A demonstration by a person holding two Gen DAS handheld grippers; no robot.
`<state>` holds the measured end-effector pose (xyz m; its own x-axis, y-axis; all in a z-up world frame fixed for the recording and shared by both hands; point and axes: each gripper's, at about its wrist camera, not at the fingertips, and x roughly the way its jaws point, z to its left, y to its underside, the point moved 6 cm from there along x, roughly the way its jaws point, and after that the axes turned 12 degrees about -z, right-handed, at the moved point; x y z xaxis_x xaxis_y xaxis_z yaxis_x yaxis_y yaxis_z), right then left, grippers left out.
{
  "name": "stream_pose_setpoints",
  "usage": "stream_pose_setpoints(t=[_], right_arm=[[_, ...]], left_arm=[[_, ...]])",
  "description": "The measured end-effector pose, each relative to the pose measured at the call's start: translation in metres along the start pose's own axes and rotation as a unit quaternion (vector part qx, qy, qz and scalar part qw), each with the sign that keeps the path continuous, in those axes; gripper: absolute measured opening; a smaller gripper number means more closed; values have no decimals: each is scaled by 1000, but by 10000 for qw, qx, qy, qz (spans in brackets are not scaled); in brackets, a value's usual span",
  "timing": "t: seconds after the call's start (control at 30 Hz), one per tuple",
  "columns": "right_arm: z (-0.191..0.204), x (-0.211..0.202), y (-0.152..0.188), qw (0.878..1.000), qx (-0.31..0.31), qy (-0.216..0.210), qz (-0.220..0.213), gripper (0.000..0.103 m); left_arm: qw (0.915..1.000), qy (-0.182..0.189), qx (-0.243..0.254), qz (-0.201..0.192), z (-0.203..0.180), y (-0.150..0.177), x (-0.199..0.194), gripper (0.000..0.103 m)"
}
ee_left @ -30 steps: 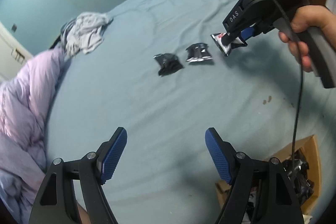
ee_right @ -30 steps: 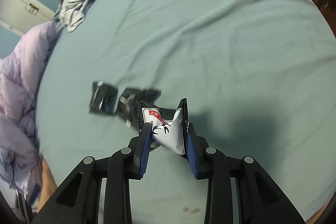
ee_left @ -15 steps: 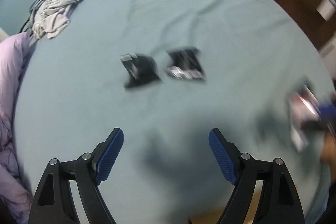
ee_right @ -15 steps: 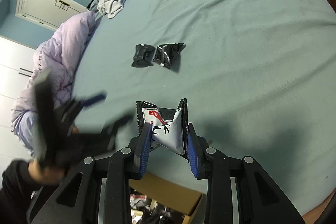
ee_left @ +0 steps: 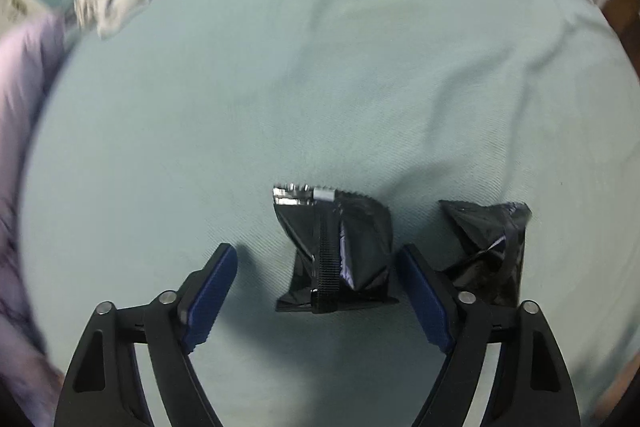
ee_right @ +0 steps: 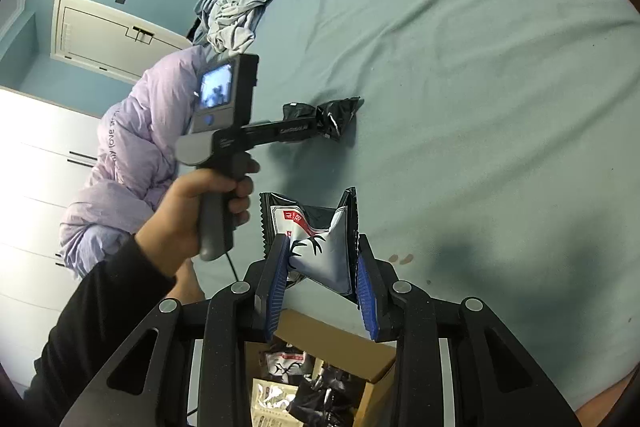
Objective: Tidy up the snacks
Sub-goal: 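Grasp a black packet with the left gripper while the right lifts the deer-print packet, then lower both packets into the box and open both grippers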
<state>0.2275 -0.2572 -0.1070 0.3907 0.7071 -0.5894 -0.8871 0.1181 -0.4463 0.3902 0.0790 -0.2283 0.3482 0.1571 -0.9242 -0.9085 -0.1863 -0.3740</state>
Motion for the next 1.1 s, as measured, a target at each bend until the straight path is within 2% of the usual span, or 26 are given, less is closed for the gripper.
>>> stream_pose_setpoints(t=[0.03,0.07,0.1,0.13,0.23,0.43,0.5,0.67,0.73,0.87,0.93,1.1], right_arm=[[0,-5,0,10000,-42,-5,-27,30],[1,-7,0,10000,-72,-25,-39,30],[2,-11,1,9999,-94,-50,-44,30],[4,-13,2,9999,-117,-74,-50,30],[4,-20,9,9997,-239,67,-47,30],[9,-34,31,9977,-410,525,133,30],[14,-38,38,9967,-508,604,194,30],[29,-46,54,9932,-621,898,394,30],[38,-49,56,9903,-683,1110,475,30],[59,-50,57,9879,-425,1283,762,30],[74,-52,60,9864,-411,1345,848,30],[101,-65,58,9839,-480,1589,664,30]], left_arm=[[9996,179,-209,43,2,0,-1,65],[9994,216,-276,37,4,-1,-4,45],[9994,214,-262,51,6,-2,-8,35],[9997,166,-190,66,9,-3,-12,29],[9997,-200,-18,-112,25,-1,-36,28],[9984,275,-459,-175,52,25,-117,28],[9984,346,-424,-170,59,42,-146,28],[9961,295,563,-613,55,100,-224,28],[9927,528,832,-698,42,128,-252,28],[9844,1090,1220,-654,22,171,-274,28],[9805,1186,1464,-559,9,191,-274,28],[9743,1347,1732,-511,-10,217,-275,28]])
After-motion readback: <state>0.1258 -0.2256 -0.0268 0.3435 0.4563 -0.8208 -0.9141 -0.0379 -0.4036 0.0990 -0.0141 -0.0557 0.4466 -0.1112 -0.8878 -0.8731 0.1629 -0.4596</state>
